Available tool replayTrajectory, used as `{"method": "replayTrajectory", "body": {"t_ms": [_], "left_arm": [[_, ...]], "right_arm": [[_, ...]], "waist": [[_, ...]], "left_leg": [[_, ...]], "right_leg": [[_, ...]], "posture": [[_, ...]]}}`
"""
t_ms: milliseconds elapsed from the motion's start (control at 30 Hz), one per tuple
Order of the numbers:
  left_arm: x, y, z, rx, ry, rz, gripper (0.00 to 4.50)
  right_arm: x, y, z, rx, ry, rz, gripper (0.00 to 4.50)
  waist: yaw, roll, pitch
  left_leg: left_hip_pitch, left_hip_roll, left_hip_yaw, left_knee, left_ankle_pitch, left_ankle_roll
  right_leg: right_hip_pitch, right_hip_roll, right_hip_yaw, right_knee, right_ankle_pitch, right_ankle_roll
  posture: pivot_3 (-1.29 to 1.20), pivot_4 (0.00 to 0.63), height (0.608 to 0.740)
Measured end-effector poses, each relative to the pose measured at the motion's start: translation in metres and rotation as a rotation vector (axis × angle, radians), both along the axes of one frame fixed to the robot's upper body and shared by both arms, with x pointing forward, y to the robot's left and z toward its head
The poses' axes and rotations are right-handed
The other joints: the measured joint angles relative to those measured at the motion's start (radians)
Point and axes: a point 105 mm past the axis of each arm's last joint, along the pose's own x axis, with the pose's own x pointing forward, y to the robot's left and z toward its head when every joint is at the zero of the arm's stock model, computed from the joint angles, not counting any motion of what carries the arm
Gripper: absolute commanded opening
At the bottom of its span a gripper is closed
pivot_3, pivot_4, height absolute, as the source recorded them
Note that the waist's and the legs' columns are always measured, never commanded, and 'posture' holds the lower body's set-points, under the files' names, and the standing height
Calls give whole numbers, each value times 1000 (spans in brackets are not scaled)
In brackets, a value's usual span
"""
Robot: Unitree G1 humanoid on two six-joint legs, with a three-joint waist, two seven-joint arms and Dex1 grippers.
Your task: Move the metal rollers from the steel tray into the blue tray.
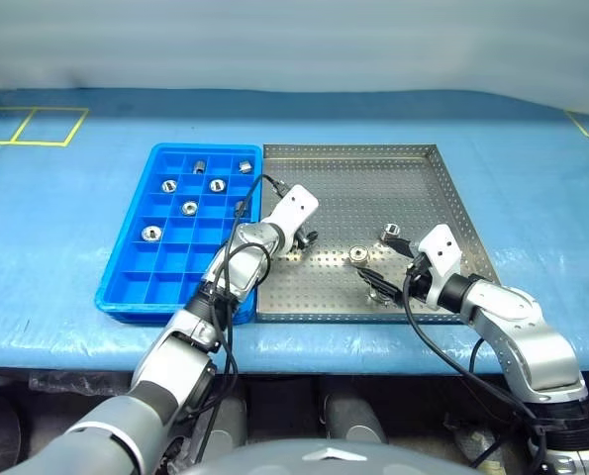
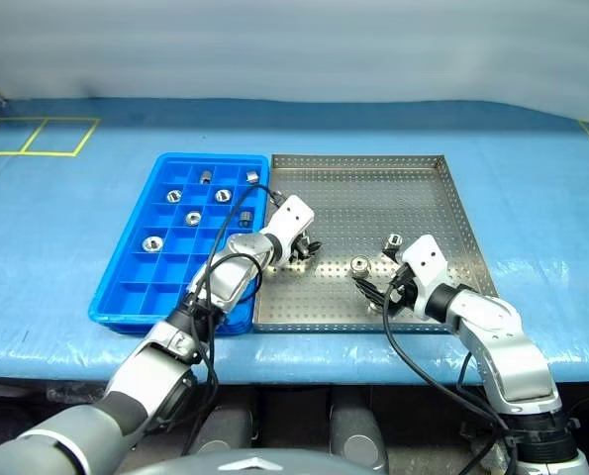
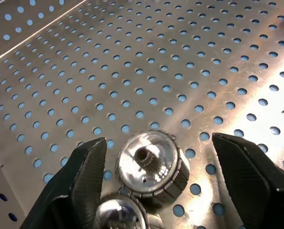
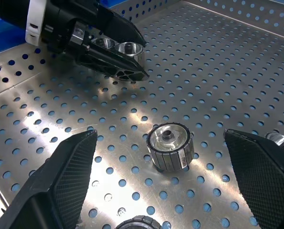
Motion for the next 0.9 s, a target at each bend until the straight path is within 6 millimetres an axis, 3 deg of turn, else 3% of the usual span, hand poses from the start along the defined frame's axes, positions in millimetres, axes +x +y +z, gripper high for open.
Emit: {"method": "replayTrajectory", "body": {"t_ms": [67, 333, 400, 633, 800, 900], "left_arm": [[-1, -2, 0, -17, 5, -2, 1714], [-4, -2, 3, -102, 12, 2, 1681], [-4, -2, 12, -191, 5, 22, 1681], [-8, 19, 84, -677, -73, 104, 1681], [-14, 34, 86, -949, 45, 168, 1681], [-21, 28, 81, -1058, 151, 148, 1681]], "right_arm": [[0, 0, 0, 1, -1, -2, 4500], [0, 1, 0, 2, 0, 1, 4500], [0, 3, -1, 5, 1, 5, 4500], [5, 16, 0, 41, -15, 7, 4500], [17, 28, 12, 155, -71, -62, 4500], [20, 36, 17, 226, -81, -73, 4500]], "waist": [[0, 0, 0], [0, 0, 0], [1, 0, 0], [2, 0, 0], [8, 0, 0], [13, 0, 0]], "left_leg": [[0, 0, 0, 0, 0, 0], [0, 0, 0, 0, 0, 0], [0, 0, 0, 0, 0, 0], [0, 0, 0, 0, 0, 0], [0, 0, -1, 1, 0, 0], [-1, 0, -1, 1, 0, 0]], "right_leg": [[0, 0, 0, 0, 0, 0], [0, 0, 0, 0, 0, 0], [0, 0, 0, 0, 0, 0], [0, 0, 0, 0, 0, 0], [0, 0, 0, 1, 0, 0], [0, 0, 0, 0, 0, 0]], "posture": [[-13, 150, 740], [1, 150, 740], [8, 150, 740], [41, 150, 740], [46, 150, 740], [20, 150, 740]]}}
